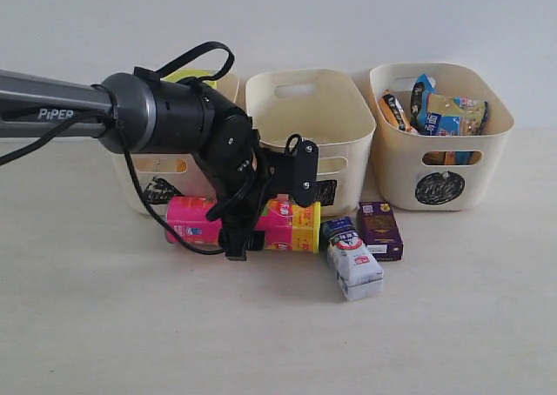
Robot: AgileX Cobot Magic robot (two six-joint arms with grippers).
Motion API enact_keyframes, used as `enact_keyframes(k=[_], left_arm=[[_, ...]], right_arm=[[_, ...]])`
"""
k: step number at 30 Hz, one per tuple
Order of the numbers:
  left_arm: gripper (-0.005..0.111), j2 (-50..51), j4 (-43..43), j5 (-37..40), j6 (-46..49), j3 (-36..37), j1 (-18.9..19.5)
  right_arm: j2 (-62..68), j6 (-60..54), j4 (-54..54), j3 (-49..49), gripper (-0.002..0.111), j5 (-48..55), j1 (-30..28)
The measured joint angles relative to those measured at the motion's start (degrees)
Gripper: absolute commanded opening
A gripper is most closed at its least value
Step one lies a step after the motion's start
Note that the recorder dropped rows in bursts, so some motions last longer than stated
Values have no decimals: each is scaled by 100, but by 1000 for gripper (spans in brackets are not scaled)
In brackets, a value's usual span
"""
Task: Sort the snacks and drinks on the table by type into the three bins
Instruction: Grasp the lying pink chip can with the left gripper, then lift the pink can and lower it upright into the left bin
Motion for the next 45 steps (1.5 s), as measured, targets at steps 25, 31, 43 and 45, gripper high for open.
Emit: enact_keyframes(k=[25,31,43,45], left_arm=[[4,-458,-1241,1286,-782,24,38],[4,-1049,-1859,2066,-782,24,38],[4,-2329,-2342,2523,-1606,24,119],[4,-2560,-2355,2356,-1957,24,261]], right_arm=[[0,-13,0,0,0,0,0],[0,-13,0,0,0,0,0],[0,-1,0,0,0,0,0],[0,-1,0,0,0,0,0]])
